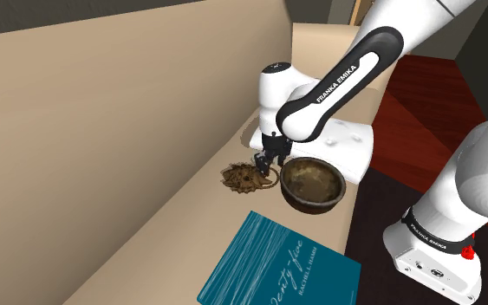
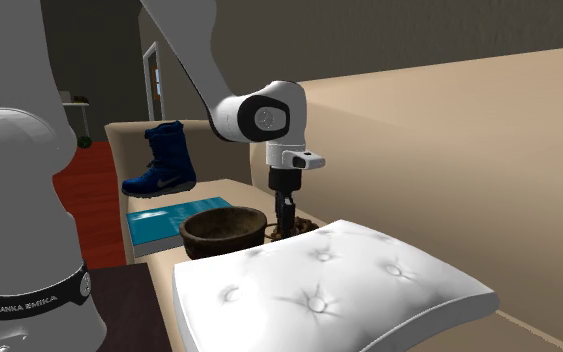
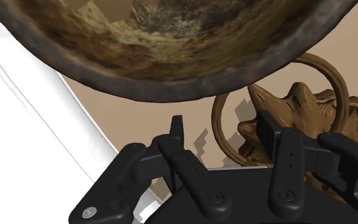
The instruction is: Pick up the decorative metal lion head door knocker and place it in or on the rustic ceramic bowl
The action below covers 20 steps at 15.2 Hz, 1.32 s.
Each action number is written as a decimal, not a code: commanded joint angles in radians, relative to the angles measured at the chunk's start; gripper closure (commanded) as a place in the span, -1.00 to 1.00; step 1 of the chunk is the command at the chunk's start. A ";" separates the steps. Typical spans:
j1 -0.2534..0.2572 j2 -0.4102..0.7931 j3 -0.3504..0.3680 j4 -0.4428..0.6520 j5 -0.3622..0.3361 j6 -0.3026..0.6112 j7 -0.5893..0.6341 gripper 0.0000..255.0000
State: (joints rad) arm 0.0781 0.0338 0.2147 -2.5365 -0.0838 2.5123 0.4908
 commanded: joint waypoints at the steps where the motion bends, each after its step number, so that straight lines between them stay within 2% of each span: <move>1: 0.000 0.000 0.000 0.000 0.000 0.000 0.000 1.00; 9: 0.000 0.000 0.000 0.000 0.000 0.000 0.000 1.00; 20: 0.004 -0.133 0.001 0.032 0.055 -0.161 -0.044 1.00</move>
State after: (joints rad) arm 0.0811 -0.0869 0.2151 -2.5055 -0.0334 2.3647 0.4484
